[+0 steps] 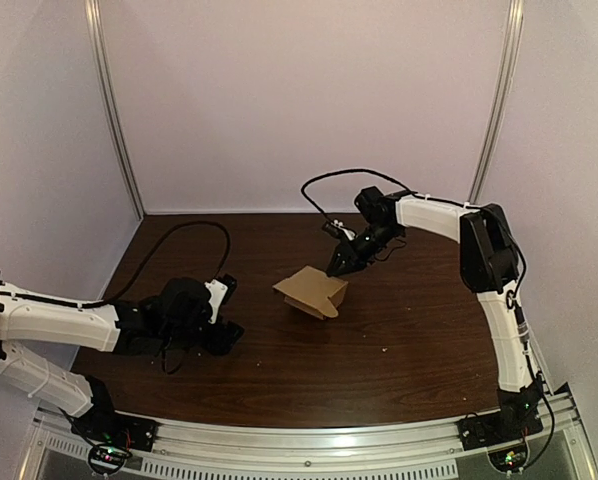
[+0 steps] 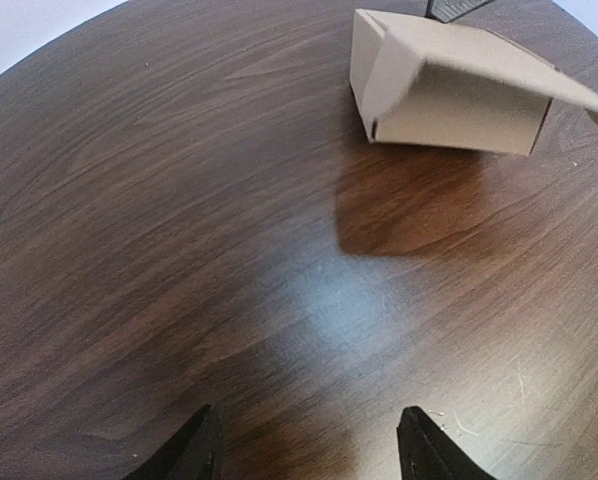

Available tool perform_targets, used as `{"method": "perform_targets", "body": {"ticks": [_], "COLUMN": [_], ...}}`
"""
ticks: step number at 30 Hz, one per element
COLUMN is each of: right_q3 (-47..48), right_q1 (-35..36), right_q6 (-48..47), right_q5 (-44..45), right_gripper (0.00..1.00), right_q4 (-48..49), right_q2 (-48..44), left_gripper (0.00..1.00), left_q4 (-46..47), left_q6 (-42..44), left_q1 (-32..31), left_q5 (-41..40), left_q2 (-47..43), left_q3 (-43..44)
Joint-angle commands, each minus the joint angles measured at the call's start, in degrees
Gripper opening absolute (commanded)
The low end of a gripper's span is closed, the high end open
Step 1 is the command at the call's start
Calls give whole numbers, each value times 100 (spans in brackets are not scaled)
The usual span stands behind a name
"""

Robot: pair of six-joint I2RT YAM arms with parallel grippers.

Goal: Fold the paper box

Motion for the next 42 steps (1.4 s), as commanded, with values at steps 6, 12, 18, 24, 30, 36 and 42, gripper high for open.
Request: {"method": "perform_targets", "body": {"ticks": [6, 12, 18, 24, 30, 36, 42], "right_q3": [-140, -30, -59, -92, -384, -117, 206], "right_q1": [-272, -270, -267, -249, -216, 175, 391], "right_q6": [100, 113, 124, 151, -97, -670, -834], "right_q5": [141, 39, -77, -92, 257, 516, 727], "right_gripper": [27, 29, 29, 29, 31, 38, 41], "right_q4": [25, 17, 83, 135, 157, -302, -517], "right_q2": [225, 349, 340, 328, -469, -770, -321], "left_gripper": [62, 62, 62, 59, 59, 59, 58], "left_q4": [120, 715, 1749, 2818, 2709, 2604, 2610], "left_q6": [-11, -100, -397, -584, -864, -870, -929], "left_q1": [35, 35, 35, 26, 28, 30, 30], "left_q5": [-4, 137, 207, 370, 334, 374, 335], "left_q2": [17, 507, 1669, 2911, 3022, 3006, 2859], "left_q3": [108, 133, 216, 843, 977, 849, 705]}}
